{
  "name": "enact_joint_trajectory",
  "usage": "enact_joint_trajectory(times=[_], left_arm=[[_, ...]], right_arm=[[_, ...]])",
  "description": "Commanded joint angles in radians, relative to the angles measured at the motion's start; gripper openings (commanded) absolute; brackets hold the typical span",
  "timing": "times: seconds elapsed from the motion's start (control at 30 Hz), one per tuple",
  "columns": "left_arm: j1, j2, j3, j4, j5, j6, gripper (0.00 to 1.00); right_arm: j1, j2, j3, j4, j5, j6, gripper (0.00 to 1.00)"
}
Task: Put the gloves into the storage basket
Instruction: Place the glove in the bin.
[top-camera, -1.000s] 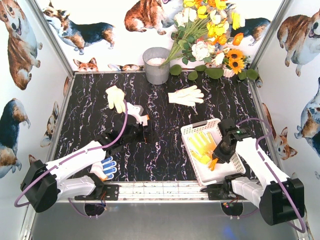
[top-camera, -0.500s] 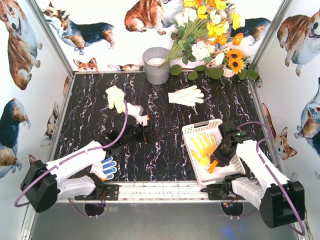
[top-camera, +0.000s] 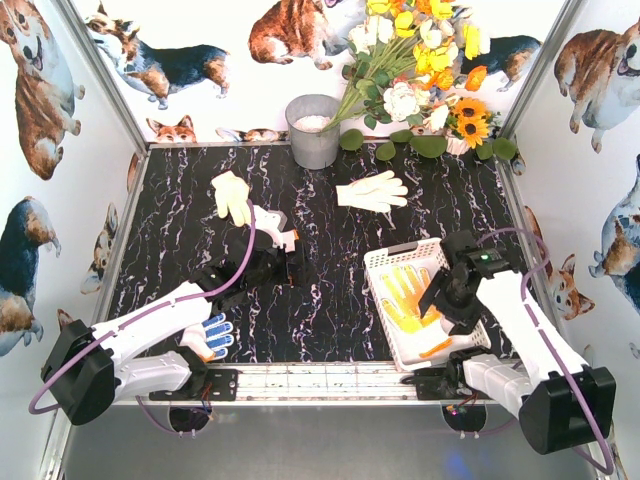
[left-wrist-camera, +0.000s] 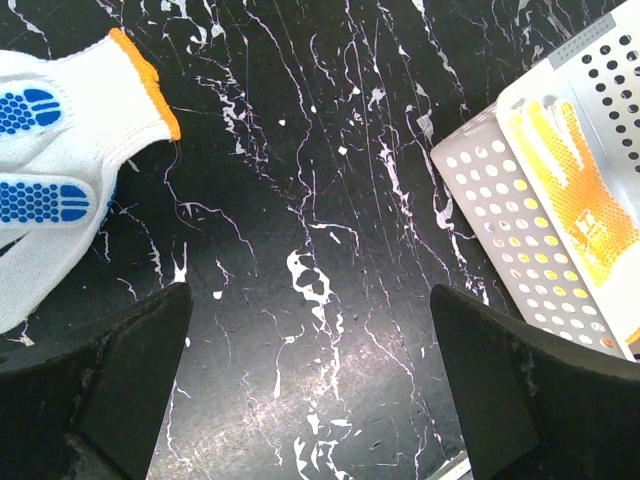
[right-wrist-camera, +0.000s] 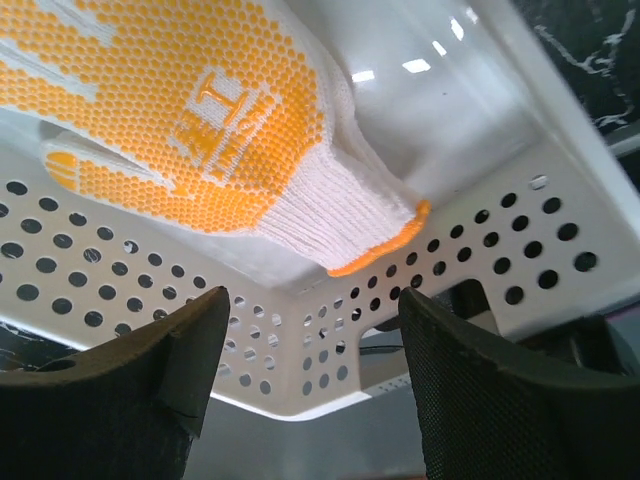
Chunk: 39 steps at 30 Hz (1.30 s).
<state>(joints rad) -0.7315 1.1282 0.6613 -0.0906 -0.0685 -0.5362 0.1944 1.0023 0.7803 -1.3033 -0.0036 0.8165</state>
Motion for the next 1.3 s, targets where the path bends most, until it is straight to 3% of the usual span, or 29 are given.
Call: enact_joint_trajectory(times=[0.0, 0.17, 0.3, 0.4, 0.73, 1.27], left_arm=[[0.010, -0.013, -0.006, 0.030, -0.013, 0.018, 1.00], [0.009, -0.011, -0.001, 0.032, -0.013, 0.018, 1.00], [0.011, -0.014, 0.008, 0.023, -0.013, 0.018, 1.00], [0.011, -0.019, 0.005, 0.029, -0.002, 0.015, 1.00], [0.009, -0.026, -0.014, 0.038, 0.015, 0.002, 1.00], [0.010, -0.041, -0.020, 0.012, -0.003, 0.004, 1.00]], right_arm=[[-0.003, -0.038, 0.100, -0.086, 0.112, -0.050, 0.70], [-0.003, -0.040, 0.062, 0.035, 0.132, -0.084, 0.65], [-0.003, 0.015, 0.003, 0.146, 0.089, -0.077, 0.52], [-0.004, 0.066, -0.028, 0.190, 0.074, -0.089, 0.51], [-0.024, 0.103, -0.077, 0.249, 0.138, -0.058, 0.68], [-0.064, 0.122, -0.207, 0.353, -0.028, 0.068, 0.68]])
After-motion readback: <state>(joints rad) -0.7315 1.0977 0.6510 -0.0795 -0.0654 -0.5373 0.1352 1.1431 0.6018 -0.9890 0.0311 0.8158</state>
